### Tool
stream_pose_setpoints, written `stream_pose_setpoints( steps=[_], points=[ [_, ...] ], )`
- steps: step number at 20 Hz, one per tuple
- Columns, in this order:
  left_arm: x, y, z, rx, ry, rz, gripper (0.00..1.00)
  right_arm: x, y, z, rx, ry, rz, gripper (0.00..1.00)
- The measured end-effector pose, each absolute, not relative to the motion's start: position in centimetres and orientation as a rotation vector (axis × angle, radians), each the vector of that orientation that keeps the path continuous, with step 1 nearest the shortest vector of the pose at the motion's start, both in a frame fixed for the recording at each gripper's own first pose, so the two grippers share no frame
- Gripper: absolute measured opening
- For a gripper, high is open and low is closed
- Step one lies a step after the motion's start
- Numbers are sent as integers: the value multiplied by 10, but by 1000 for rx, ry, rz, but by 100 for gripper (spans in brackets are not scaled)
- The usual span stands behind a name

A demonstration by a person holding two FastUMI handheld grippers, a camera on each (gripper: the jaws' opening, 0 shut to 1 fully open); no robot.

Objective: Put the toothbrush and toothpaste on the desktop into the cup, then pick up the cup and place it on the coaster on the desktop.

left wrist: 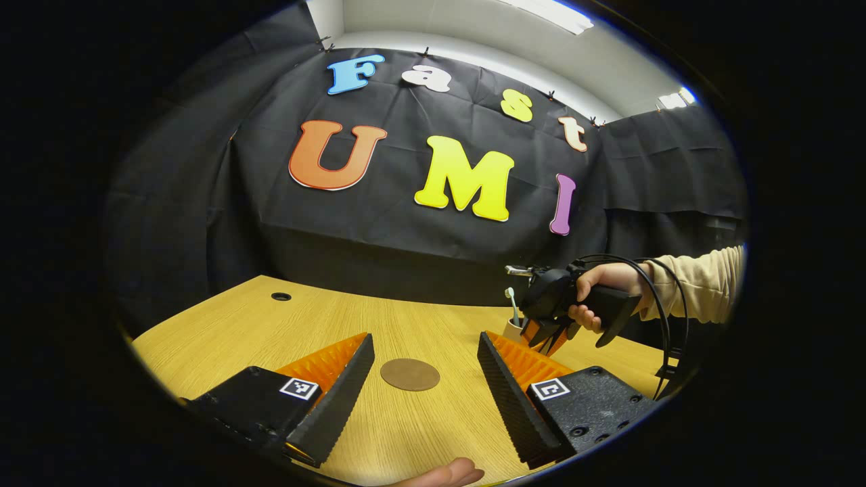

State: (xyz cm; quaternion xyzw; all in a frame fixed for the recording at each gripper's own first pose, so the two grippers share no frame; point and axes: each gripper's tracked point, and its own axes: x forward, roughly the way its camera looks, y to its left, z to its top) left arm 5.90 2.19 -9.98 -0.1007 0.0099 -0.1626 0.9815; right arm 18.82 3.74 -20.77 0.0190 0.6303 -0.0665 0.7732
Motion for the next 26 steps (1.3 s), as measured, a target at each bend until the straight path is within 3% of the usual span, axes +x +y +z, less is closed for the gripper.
stream_pose_setpoints(
  steps=[5, 20, 26],
  points=[
    [58, 21, -98, -196, 12, -342, 98, 191, 38, -213, 9, 1373, -168, 30],
    [49, 18, -101, -182, 14, -355, 98, 180, 53, -196, -30, 1311, -56, 26],
    [38, 42, -106, -185, 12, -318, 98, 176, 102, -181, -81, 1286, 22, 26]
  ],
)
